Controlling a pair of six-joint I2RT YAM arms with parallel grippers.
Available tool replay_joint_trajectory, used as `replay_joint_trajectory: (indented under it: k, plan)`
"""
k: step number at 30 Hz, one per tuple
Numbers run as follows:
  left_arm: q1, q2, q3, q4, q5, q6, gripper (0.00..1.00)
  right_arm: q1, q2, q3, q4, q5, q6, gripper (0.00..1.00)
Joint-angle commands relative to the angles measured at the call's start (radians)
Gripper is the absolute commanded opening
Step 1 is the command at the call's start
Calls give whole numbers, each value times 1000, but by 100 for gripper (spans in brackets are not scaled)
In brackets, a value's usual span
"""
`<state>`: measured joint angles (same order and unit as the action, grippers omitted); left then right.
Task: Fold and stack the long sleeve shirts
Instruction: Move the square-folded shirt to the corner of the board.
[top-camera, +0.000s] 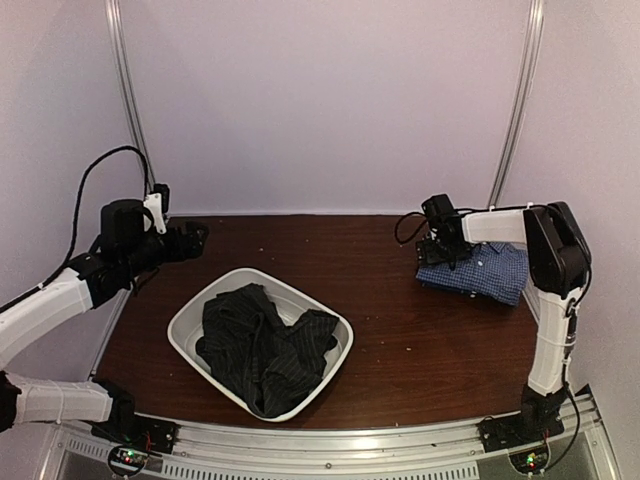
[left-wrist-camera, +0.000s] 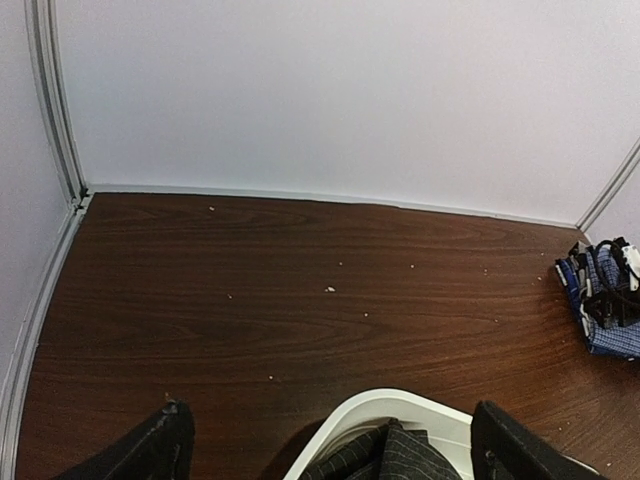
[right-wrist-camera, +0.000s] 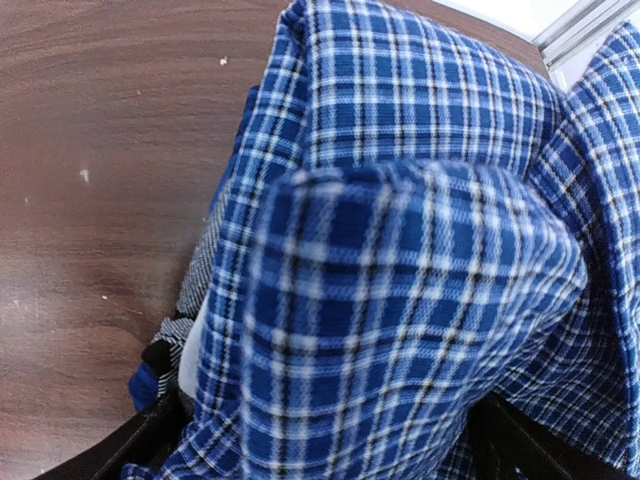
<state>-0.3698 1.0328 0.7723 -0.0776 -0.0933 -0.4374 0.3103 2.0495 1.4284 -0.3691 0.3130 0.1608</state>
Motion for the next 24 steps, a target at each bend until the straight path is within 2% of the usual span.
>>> replay_joint_trajectory:
  k: [1, 9, 13, 20, 24]
  plan:
    - [-10, 9, -6, -38, -29, -6, 98, -32, -57, -35, -105, 56, -67, 99]
    - [-12, -26, -57, -128, -36, -47, 98, -34, -146, -144, -137, 44, -63, 99]
    - [-27, -39, -78, -203, -40, -100, 98, -5, -255, -211, -119, 13, -52, 100]
    - [-49, -132, -155, -294, -89, -228, 98, 280, -406, -271, -25, -40, -50, 100]
    - [-52, -141, -201, -311, -82, -263, 98, 408, -414, -277, 40, -208, -34, 100]
